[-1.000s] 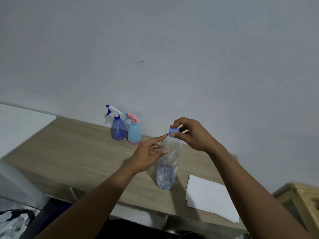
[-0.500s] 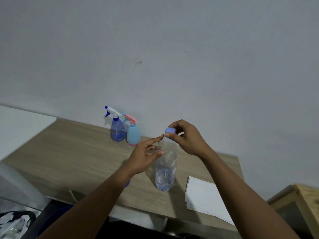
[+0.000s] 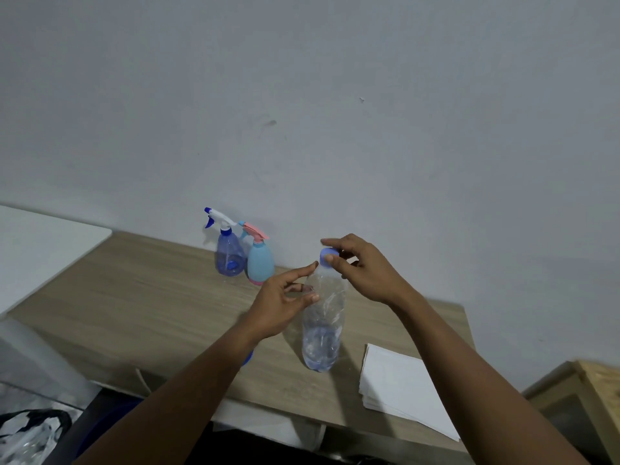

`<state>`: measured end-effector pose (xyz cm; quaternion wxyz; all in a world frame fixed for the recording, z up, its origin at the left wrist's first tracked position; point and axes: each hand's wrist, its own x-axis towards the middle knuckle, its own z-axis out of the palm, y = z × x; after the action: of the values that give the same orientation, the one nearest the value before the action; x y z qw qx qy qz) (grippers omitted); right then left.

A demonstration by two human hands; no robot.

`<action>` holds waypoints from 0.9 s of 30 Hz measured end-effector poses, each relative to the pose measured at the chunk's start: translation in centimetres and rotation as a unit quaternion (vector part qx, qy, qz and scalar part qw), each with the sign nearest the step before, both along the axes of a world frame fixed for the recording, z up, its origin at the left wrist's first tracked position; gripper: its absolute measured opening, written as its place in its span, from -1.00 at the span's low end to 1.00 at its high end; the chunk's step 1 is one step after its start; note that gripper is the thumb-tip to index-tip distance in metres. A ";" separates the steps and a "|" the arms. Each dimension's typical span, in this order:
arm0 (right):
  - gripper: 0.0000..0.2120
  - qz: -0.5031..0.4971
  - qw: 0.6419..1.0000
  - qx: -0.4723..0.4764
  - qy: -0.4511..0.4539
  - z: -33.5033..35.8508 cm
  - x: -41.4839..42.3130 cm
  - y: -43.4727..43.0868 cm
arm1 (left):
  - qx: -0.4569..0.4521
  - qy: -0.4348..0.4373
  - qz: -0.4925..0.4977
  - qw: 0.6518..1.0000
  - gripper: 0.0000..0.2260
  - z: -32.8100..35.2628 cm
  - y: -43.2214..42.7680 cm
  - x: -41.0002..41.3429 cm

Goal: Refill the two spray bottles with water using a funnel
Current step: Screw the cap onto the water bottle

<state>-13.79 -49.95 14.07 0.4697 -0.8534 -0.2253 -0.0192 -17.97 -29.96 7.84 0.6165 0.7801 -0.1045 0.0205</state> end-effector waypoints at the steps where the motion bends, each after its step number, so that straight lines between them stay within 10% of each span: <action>1: -0.73 0.006 1.000 -0.015 -0.002 0.1 0.1 -0.1 | -0.003 -0.001 0.000 1.000 -0.48 0.0 -0.1 0.0; 19: -0.69 -0.130 0.976 0.176 -0.016 -3.6 -3.1 0.0 | 0.083 -0.027 -0.042 0.995 -0.42 0.2 0.7 0.3; 27: -0.10 -0.216 0.958 0.124 0.141 -14.9 -7.7 0.5 | 0.126 0.008 0.072 0.989 -0.40 -4.1 5.9 -1.0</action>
<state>-21.49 -49.42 -0.85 0.5837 -0.8107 0.0366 -0.0276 -18.94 -24.01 3.76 0.5109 0.8573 -0.0443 0.0451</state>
